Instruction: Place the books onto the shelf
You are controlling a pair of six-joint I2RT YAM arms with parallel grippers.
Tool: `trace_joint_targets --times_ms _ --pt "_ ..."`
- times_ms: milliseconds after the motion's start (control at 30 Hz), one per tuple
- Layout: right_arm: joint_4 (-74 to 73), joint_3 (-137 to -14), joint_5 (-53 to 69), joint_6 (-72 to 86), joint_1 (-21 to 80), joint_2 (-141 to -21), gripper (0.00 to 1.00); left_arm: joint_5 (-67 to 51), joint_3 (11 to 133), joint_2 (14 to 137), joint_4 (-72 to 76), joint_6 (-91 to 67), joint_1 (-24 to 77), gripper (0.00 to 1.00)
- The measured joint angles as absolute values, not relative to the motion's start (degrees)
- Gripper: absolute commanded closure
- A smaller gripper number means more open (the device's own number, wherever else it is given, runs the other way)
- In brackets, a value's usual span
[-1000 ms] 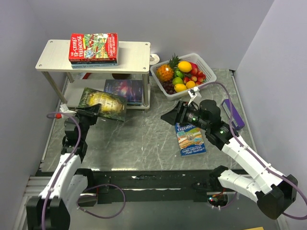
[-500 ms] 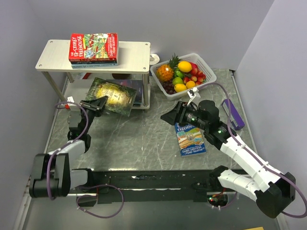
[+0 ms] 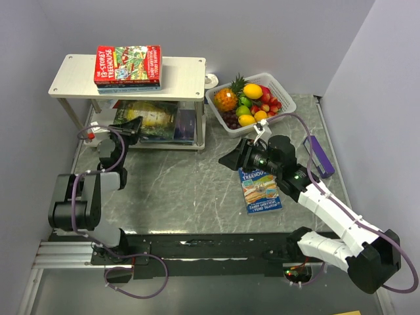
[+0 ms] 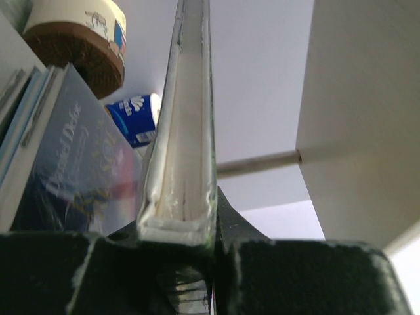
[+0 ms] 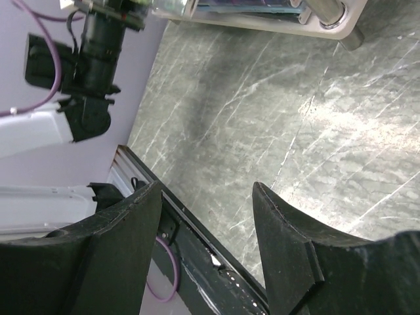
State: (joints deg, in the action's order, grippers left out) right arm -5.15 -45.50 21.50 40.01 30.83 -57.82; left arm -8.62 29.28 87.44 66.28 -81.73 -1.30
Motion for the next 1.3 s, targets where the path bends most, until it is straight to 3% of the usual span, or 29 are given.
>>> trace_joint_targets --times_ms 267,333,500,700,1300 --pt "-5.17 -45.41 21.45 39.99 30.06 -57.82 0.35 -7.09 34.57 97.58 67.75 -82.02 -1.3 0.98" --pt "-5.17 -45.41 21.45 39.97 29.93 -57.82 0.35 -6.7 34.74 99.72 67.9 -82.26 -1.3 0.94" --pt "-5.17 -45.41 21.5 40.01 29.58 -58.04 0.35 -6.48 34.92 102.69 68.34 -84.14 -1.3 0.66" --pt "-5.06 -45.41 22.06 40.64 29.56 -59.09 0.35 -7.33 36.14 102.5 67.05 -84.9 -1.41 0.52" --pt "-2.81 -44.51 23.75 43.27 29.3 -60.36 0.36 -16.95 42.0 94.7 41.21 -78.94 -3.57 0.49"
